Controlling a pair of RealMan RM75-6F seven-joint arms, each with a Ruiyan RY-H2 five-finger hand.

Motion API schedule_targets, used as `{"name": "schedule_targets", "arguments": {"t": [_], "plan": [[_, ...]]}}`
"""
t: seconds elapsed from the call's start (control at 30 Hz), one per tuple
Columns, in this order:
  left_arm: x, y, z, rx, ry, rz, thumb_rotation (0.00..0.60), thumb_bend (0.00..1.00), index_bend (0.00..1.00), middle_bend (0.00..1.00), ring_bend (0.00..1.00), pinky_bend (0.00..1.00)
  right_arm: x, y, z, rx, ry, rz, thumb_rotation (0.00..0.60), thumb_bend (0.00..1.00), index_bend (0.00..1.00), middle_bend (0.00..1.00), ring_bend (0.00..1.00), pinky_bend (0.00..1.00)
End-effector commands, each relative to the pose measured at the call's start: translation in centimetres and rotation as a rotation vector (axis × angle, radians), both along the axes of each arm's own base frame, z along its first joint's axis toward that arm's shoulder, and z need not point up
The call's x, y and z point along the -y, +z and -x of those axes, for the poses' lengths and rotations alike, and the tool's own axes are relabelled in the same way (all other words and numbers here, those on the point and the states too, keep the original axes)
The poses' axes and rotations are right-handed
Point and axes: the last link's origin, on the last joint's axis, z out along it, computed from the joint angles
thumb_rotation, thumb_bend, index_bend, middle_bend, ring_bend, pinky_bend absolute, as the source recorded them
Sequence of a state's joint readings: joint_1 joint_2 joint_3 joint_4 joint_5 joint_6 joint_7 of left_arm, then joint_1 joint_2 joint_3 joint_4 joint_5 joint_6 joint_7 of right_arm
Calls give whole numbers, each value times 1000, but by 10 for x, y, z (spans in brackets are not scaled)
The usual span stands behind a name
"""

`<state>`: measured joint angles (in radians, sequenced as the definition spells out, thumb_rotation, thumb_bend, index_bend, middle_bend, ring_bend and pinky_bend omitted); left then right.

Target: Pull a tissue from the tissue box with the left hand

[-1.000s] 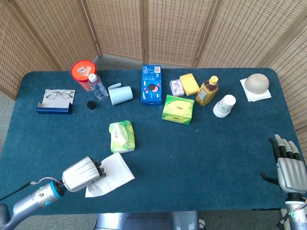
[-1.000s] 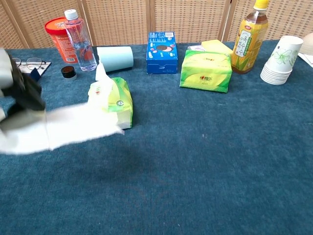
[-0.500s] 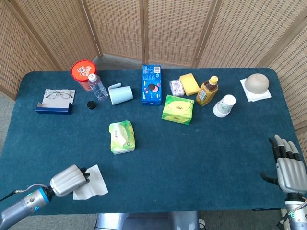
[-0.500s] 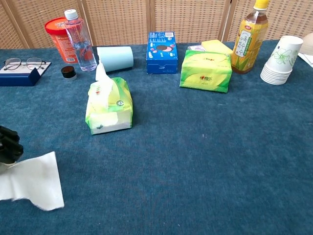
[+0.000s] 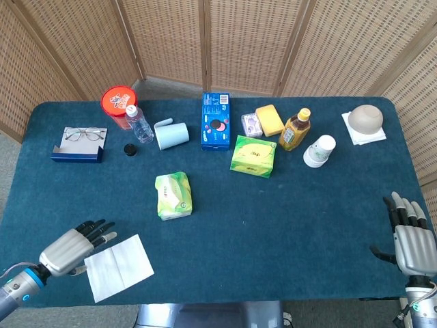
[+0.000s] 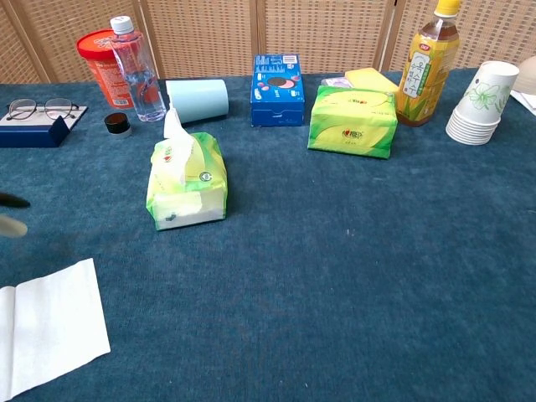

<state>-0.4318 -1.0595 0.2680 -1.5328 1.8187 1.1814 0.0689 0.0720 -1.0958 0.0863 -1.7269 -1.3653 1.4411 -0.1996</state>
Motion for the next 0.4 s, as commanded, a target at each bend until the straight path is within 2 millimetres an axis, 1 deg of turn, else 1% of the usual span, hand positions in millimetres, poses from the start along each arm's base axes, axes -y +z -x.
{"name": "schedule_targets", "arguments": {"t": [0.03, 0.17, 0.33, 0.4], "plan": [[-3, 24, -7, 89, 87, -168, 600, 0, 101, 0, 0, 115, 0, -1, 0, -3, 1, -4, 600, 0, 0, 0, 0, 0], [0, 38, -14, 182, 167, -306, 600, 0, 80, 0, 0, 115, 0, -5, -1, -13, 6, -19, 600, 0, 0, 0, 0, 0], [4, 52, -11, 280, 278, -422, 600, 0, 79, 0, 0, 115, -2, -5, -3, -16, 13, -14, 600, 0, 0, 0, 0, 0], [7, 55, -8, 289, 310, -450, 600, 0, 79, 0, 0, 115, -2, -5, -3, -17, 14, -11, 600, 0, 0, 0, 0, 0]]}}
